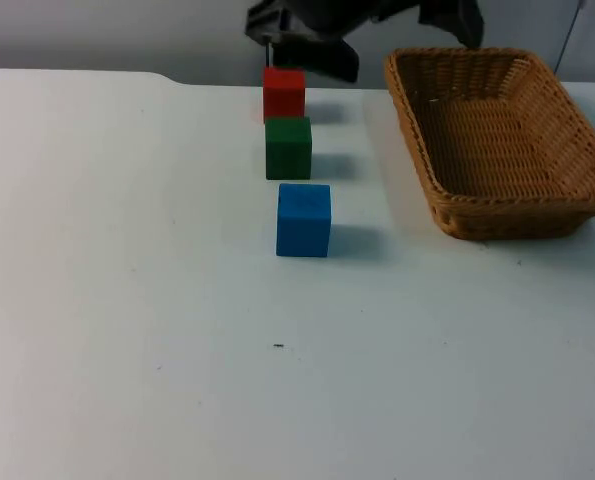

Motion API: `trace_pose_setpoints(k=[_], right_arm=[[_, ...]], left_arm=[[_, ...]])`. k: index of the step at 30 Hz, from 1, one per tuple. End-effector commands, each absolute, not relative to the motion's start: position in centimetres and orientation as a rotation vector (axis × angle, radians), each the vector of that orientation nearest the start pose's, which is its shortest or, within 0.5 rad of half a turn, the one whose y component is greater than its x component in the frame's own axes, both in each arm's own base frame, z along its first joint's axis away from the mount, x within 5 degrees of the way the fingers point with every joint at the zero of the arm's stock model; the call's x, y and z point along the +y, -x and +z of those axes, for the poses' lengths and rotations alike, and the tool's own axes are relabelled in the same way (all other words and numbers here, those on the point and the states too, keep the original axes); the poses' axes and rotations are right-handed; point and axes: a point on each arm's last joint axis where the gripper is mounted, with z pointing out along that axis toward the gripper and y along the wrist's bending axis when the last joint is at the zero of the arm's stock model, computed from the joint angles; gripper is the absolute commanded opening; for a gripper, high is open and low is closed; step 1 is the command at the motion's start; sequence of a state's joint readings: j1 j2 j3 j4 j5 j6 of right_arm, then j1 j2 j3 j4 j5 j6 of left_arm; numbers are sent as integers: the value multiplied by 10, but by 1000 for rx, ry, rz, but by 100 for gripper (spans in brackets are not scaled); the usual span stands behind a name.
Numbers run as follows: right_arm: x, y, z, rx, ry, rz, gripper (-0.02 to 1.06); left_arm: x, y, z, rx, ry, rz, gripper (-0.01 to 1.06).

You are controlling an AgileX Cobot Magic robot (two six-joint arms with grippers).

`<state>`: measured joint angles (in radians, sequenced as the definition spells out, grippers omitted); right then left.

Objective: Pick up the basket with the left hand and place the blue cube into the basket with the right hand.

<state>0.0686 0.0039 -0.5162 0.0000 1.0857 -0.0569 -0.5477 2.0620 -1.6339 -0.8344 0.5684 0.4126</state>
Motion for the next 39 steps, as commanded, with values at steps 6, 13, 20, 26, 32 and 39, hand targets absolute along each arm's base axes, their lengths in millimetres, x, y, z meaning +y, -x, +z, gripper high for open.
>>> trace_pose_setpoints(k=[6,13,20,26,32,39], right_arm=[[0,7,279,2046,125,11,104],[0,7,279,2046,125,11,104],[0,7,279,2046,125,11,104],[0,7,279,2046,125,11,104],[0,7,279,2047,124,11,104],[0,7,279,2047,123,12,104]], left_arm=[[-310,-403,198,2480,-472,-846,104],[-332,-414,157,2556,-433,-835,104],[-340,-422,134,2595,-387,-830,104],[-347,-428,122,2598,-378,-840,104],[-355,-427,102,2613,-349,-842,104],[-355,-428,92,2621,-344,-837,104]])
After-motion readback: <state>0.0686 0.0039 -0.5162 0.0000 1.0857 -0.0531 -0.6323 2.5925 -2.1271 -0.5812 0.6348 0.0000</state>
